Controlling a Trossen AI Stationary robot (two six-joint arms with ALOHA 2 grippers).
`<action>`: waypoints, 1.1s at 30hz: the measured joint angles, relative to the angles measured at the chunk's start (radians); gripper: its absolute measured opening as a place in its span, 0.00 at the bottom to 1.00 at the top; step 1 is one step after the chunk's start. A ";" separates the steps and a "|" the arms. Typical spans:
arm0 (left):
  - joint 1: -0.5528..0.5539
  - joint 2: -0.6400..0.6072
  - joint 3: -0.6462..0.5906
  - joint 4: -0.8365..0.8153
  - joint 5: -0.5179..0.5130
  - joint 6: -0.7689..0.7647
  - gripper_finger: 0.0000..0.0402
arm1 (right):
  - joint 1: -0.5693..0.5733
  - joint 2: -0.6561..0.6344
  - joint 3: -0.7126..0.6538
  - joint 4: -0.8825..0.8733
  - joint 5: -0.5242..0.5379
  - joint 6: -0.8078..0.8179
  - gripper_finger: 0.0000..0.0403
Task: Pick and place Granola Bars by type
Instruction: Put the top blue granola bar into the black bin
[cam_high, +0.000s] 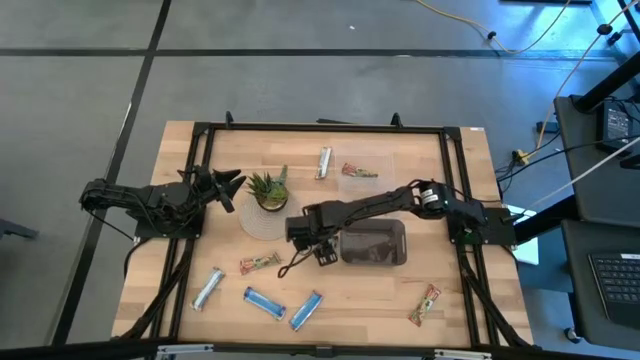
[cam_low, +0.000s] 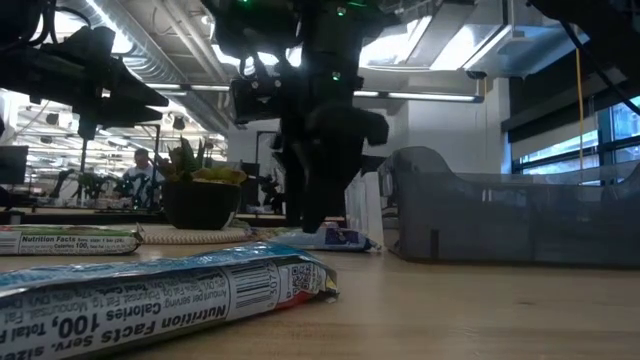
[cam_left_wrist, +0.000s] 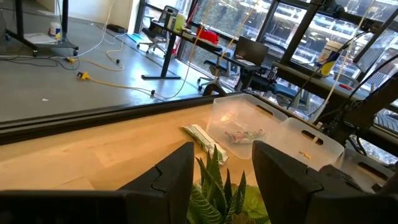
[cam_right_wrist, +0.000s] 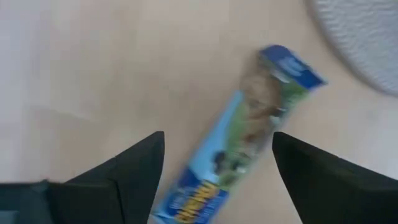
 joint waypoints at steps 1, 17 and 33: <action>0.000 0.000 0.000 0.000 0.000 0.000 0.39 | -0.007 0.000 0.000 0.002 -0.018 0.019 0.74; 0.000 0.000 0.000 0.000 0.000 0.000 0.39 | -0.059 0.058 0.005 0.032 -0.078 0.108 0.74; 0.000 0.000 0.000 0.000 0.000 0.000 0.39 | -0.059 0.069 0.004 0.032 -0.076 0.105 0.35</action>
